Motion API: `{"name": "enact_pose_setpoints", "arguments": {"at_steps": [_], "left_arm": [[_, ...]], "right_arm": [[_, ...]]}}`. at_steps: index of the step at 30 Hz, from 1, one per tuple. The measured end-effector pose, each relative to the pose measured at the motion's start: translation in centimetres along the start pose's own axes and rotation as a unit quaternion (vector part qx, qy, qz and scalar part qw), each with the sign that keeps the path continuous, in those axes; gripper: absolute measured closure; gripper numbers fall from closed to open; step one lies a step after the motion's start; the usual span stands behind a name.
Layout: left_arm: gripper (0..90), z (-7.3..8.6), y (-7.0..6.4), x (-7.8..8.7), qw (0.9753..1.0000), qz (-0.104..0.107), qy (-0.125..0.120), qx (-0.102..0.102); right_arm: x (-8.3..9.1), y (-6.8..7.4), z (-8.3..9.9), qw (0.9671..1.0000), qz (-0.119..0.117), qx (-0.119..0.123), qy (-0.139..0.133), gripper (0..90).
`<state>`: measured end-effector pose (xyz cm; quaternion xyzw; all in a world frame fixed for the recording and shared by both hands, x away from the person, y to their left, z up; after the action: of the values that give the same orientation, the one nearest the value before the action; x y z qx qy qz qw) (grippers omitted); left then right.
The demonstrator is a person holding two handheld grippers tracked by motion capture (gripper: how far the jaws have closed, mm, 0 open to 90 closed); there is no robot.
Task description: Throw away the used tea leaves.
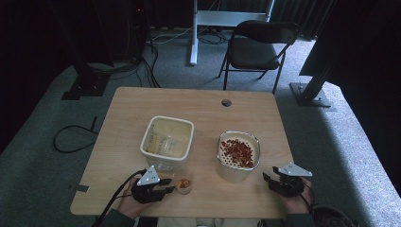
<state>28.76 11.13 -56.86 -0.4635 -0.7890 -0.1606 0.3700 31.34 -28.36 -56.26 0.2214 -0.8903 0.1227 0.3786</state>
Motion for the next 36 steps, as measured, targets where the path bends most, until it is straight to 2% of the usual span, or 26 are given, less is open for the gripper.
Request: {"name": "enact_pose_setpoints", "arguments": {"at_steps": [1,3,4,5,6,7,8,10,11,12,13,16,19,20,21,22,24,29,32,33,36], "left_arm": [[65.3,-0.4,-0.3,-0.5,0.9999,0.006,0.004,-0.012],[64.8,-0.8,-0.7,-1.0,0.9998,0.009,0.004,-0.02],[64.5,-0.8,-0.7,-1.0,0.9998,0.009,0.004,-0.02],[64.5,-1.0,-0.9,-1.2,0.9996,0.013,0.004,-0.025],[64.1,-1.2,-1.0,-1.4,0.9994,0.015,0.004,-0.03],[63.8,-1.6,-1.3,-1.8,0.9991,0.017,0.003,-0.038],[63.6,-1.6,-1.3,-1.8,0.9991,0.017,0.003,-0.038],[63.4,-2.1,-1.6,-2.3,0.9987,0.019,0.004,-0.048],[63.1,-2.3,-1.8,-2.5,0.9984,0.021,0.003,-0.052],[63.1,-2.5,-1.9,-2.8,0.9982,0.02,0.003,-0.057],[62.3,-2.8,-2.1,-3.1,0.9979,0.021,0.0,-0.061],[58.6,-2.8,-2.0,-3.2,0.998,0.02,-0.002,-0.061],[54.6,-3.0,-2.0,-3.7,0.9974,0.029,-0.009,-0.065],[53.4,-3.1,-2.1,-3.9,0.9972,0.032,-0.011,-0.067],[52.6,-3.1,-2.1,-3.9,0.9972,0.032,-0.011,-0.067],[51.8,-3.3,-2.2,-4.2,0.9967,0.034,-0.01,-0.073],[51.6,-3.5,-2.3,-4.5,0.9962,0.036,-0.01,-0.079],[52.2,-3.9,-3.0,-5.0,0.9949,0.045,-0.01,-0.09],[52.5,-4.0,-3.3,-5.1,0.9942,0.047,-0.007,-0.096],[52.5,-4.0,-3.5,-5.3,0.9938,0.048,-0.005,-0.1],[52.5,-4.0,-4.3,-5.8,0.9923,0.06,-0.002,-0.109]], "right_arm": [[0.8,0.8,0.1,0.9997,-0.017,0.013,-0.011,47.3],[1.5,1.6,0.1,0.9988,-0.033,0.024,-0.026,47.1],[1.5,1.6,0.1,0.9988,-0.033,0.024,-0.026,47.1],[1.8,2.1,0.1,0.9981,-0.045,0.026,-0.033,46.9],[2.3,3.1,-0.1,0.9959,-0.067,0.036,-0.047,46.7],[2.4,3.7,-0.1,0.9946,-0.078,0.041,-0.053,46.6],[2.4,3.7,-0.1,0.9946,-0.078,0.041,-0.053,46.6],[2.5,4.9,-0.4,0.9914,-0.102,0.053,-0.063,46.4],[2.4,6.1,-0.8,0.9879,-0.121,0.068,-0.07,46.3],[2.4,6.1,-0.8,0.9879,-0.121,0.068,-0.07,46.3],[2.1,7.2,-1.3,0.9844,-0.138,0.079,-0.075,45.8],[1.4,8.9,-1.9,0.9791,-0.163,0.093,-0.078,45.2],[0.3,10.7,-2.4,0.9744,-0.182,0.11,-0.074,42.2],[0.0,11.3,-2.5,0.973,-0.187,0.115,-0.072,41.3],[0.0,11.3,-2.5,0.973,-0.187,0.115,-0.072,41.3],[-0.7,12.3,-2.8,0.9702,-0.195,0.127,-0.067,40.3],[-1.2,13.2,-3.0,0.968,-0.203,0.132,-0.066,39.5],[-2.2,14.5,-3.6,0.9654,-0.211,0.135,-0.072,37.9],[-2.4,14.9,-3.8,0.9642,-0.217,0.133,-0.075,37.1],[-2.6,15.3,-4.0,0.9624,-0.225,0.131,-0.079,36.4],[-2.8,15.6,-4.3,0.9624,-0.223,0.128,-0.086,33.8]]}}
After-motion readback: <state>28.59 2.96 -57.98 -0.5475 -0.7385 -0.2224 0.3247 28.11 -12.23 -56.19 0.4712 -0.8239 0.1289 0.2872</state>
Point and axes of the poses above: each handheld gripper's, and its own axes: x roughly backward along the jaws, z roughly out of its underside, y roughly to its left, the point moved 8 cm from there along -x, roughly forward along the jaws, and after that the axes turned 8 degrees about y, right-handed, at the moved point
